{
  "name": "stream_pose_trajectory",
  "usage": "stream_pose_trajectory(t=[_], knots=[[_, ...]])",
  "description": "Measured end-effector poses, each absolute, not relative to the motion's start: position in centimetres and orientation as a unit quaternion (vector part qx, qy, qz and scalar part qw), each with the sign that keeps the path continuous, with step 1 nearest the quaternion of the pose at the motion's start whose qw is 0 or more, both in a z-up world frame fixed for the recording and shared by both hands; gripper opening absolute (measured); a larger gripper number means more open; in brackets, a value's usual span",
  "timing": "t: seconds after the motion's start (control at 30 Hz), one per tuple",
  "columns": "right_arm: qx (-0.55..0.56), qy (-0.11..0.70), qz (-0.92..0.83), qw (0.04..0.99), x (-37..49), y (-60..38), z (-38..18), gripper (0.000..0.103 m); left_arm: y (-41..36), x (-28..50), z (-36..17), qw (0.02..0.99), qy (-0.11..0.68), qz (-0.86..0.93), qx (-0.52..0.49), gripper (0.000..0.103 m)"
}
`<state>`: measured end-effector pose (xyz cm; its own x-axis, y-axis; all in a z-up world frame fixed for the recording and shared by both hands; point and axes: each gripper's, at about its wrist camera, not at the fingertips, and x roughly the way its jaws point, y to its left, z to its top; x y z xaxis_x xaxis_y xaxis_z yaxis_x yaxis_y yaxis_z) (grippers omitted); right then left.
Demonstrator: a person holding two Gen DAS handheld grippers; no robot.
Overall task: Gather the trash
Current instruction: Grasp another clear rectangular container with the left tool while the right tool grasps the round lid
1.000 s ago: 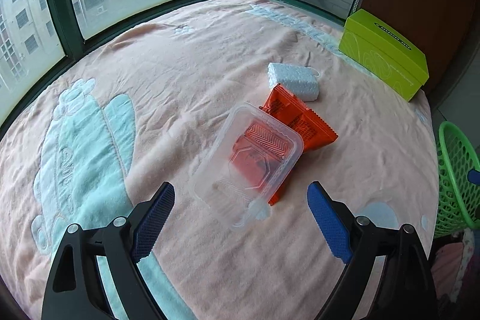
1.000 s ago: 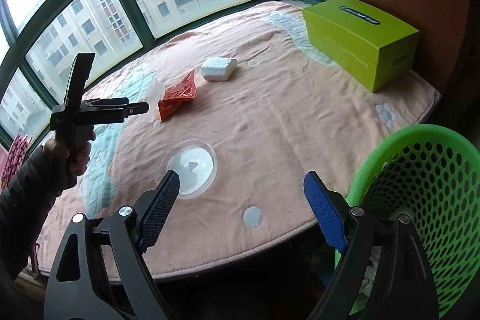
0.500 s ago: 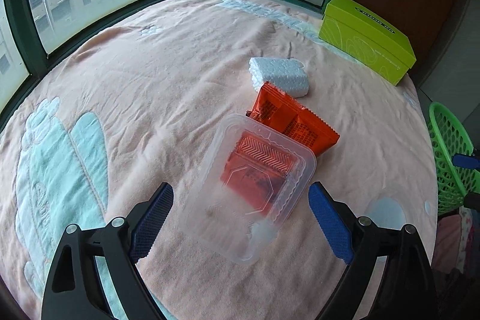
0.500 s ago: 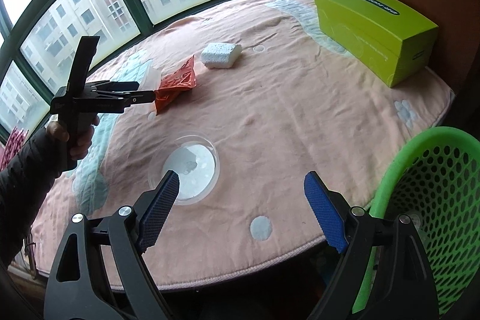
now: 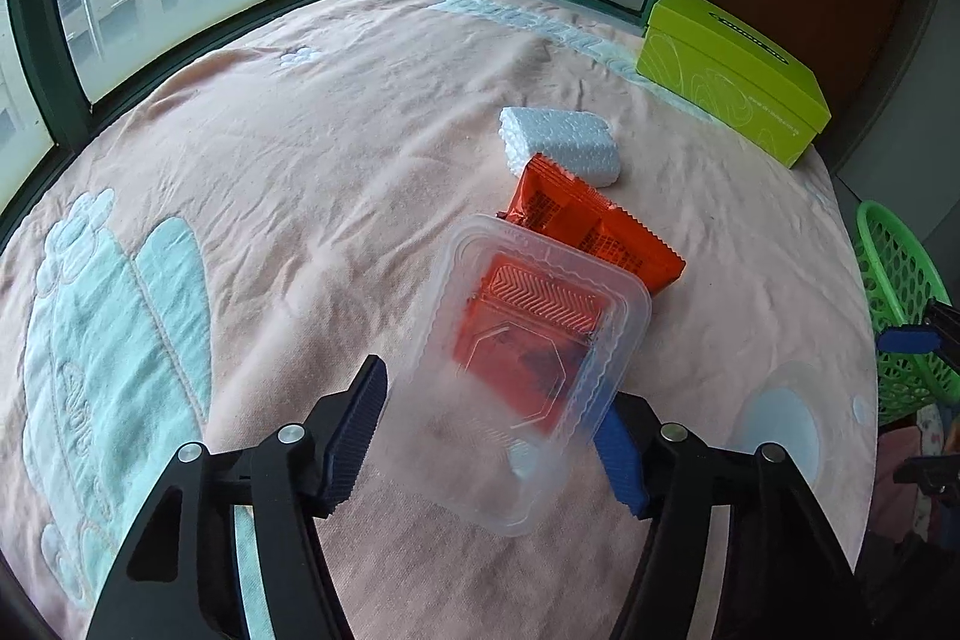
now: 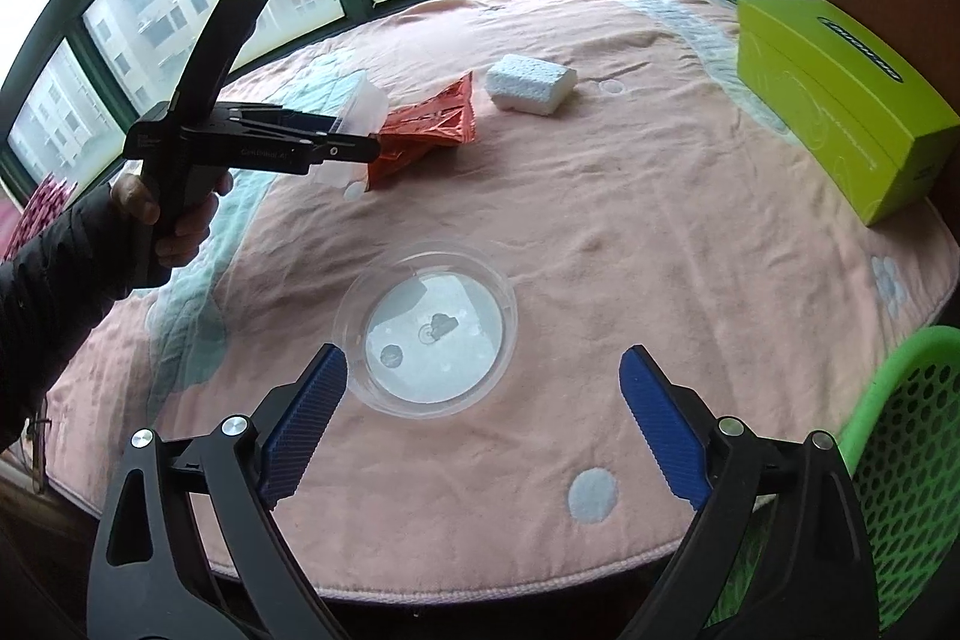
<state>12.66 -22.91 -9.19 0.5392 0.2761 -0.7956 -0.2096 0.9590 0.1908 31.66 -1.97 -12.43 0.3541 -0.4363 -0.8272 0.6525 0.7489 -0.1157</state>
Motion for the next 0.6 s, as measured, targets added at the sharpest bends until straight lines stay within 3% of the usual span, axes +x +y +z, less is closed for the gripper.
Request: stream_pose_trajectory(t=[0.6], knots=[[-0.015, 0.476, 0.142, 0.868, 15.2, -18.4, -13.2, 0.096, 2.9, 28.8, -8.9, 0.842, 0.461, -0.273, 0.066, 0.058]])
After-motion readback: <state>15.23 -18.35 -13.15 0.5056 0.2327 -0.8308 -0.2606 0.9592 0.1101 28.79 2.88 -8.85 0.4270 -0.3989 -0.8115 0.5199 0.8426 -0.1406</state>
